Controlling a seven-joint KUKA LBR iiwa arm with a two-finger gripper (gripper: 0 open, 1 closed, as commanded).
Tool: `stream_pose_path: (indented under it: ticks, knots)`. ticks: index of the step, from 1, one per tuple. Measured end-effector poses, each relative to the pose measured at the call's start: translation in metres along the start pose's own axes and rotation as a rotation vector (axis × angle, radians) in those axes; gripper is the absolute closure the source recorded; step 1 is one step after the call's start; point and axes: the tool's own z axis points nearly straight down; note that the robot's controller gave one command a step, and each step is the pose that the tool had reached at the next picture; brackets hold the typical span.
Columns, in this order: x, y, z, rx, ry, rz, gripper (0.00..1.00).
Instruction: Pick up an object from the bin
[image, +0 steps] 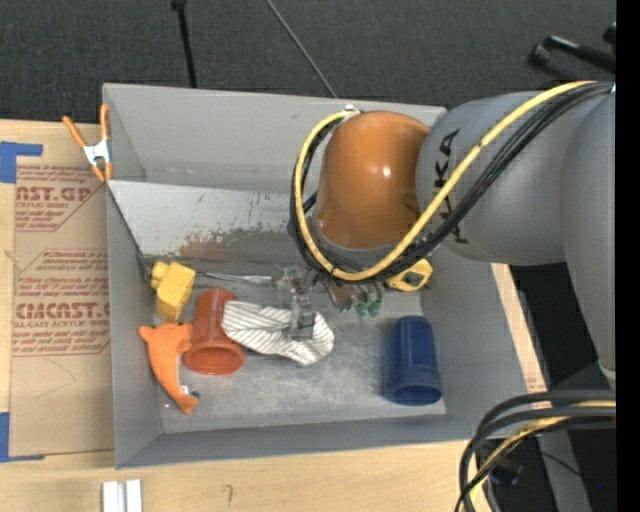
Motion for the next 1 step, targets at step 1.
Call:
stream_pose_path:
  ticks: [1]
  knots:
    - [0.0182, -0.011, -0.1698, 0.001, -0.007, 0.02, 1.0]
